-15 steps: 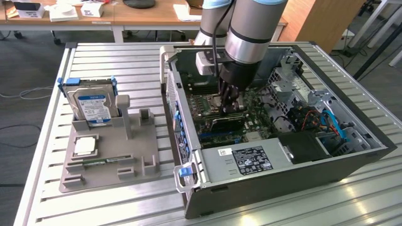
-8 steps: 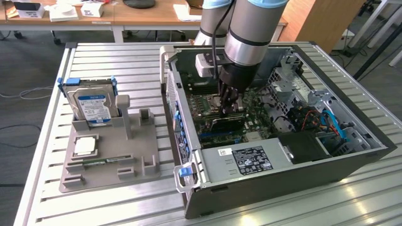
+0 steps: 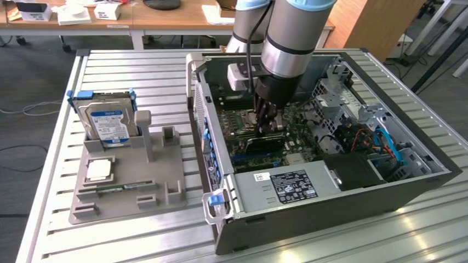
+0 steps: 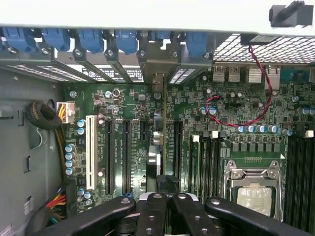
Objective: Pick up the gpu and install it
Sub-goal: 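Press down on the gpu until it lock into place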
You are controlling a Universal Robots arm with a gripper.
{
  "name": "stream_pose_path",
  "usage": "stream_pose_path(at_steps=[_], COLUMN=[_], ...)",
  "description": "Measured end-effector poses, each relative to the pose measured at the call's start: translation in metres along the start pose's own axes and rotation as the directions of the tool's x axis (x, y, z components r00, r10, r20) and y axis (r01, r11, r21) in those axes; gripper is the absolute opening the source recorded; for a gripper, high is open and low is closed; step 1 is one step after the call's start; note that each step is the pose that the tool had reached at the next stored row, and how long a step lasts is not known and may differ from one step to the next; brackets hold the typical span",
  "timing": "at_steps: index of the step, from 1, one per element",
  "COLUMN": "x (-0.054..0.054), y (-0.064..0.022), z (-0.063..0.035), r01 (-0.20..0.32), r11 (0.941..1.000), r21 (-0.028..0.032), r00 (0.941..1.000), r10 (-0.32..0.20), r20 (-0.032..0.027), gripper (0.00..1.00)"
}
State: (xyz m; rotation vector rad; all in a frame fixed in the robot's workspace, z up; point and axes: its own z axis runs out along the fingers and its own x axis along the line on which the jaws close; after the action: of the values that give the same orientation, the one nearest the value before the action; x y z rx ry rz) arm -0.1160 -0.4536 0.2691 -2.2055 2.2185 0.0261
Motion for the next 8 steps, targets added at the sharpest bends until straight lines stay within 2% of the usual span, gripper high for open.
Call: stream_pose_path(at_steps=[8], x=[0.0001], y=[0.0], z=[0.0027], r01=[0.0], r11=[1.0], r21=[-0.0001], r00=[1.0], r10=[0.0], r20=[-0.0001], gripper=[0.11])
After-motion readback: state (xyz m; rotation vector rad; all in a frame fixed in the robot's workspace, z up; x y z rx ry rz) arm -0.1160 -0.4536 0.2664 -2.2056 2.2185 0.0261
